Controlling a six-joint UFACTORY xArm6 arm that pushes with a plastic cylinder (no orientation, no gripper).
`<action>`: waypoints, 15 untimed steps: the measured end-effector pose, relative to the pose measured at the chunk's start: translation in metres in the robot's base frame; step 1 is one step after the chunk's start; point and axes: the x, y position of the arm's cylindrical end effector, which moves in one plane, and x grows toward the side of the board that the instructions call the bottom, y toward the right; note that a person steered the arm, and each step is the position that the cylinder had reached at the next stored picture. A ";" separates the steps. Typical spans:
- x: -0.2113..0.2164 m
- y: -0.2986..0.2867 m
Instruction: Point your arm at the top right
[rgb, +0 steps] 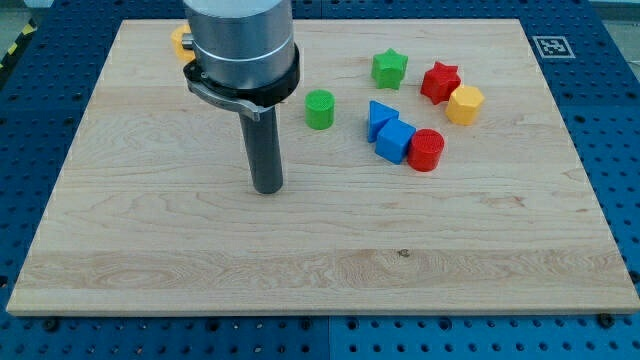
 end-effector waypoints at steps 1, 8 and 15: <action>0.000 0.000; -0.005 0.072; 0.030 0.268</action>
